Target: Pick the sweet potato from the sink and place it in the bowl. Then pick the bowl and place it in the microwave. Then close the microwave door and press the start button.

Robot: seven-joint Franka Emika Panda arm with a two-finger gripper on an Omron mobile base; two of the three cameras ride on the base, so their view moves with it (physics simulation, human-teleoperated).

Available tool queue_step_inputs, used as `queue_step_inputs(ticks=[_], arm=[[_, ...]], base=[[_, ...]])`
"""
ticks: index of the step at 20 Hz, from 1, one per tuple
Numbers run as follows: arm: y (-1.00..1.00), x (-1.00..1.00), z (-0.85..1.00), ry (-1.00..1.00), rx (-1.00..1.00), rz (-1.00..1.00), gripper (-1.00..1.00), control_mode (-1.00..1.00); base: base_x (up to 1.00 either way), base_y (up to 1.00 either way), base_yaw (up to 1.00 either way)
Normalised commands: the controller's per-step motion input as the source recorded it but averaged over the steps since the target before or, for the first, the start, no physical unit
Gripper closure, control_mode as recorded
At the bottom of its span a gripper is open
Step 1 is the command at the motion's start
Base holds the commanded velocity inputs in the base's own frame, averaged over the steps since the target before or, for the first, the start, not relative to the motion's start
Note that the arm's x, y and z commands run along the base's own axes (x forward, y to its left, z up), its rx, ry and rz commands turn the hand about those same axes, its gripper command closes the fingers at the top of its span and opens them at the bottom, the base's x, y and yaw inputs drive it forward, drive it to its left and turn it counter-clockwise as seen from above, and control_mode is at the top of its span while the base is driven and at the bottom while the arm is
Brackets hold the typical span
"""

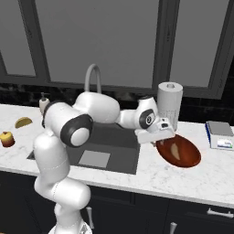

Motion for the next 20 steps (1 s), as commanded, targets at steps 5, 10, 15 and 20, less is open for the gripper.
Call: queue_step_inputs(ticks=[5, 10, 15, 20], arm=[[0.00, -0.44, 0.27, -0.02, -0.10, 0.31, 1.00, -1.00], [0.01, -0.48, 0.41, -0.09, -0.14, 0.34, 1.00, -1.00], [0.11, -0.55, 0.65, -0.12, -0.13, 0.40, 1.00, -1.00], [0.27, -0.70, 0.81, -0.03, -0.08, 0.45, 1.00, -1.00]], base=[[0.00, 0.00, 0.00], [0.00, 0.00, 0.00], [0.00, 0.00, 0.00], [0.00, 0.00, 0.00]])
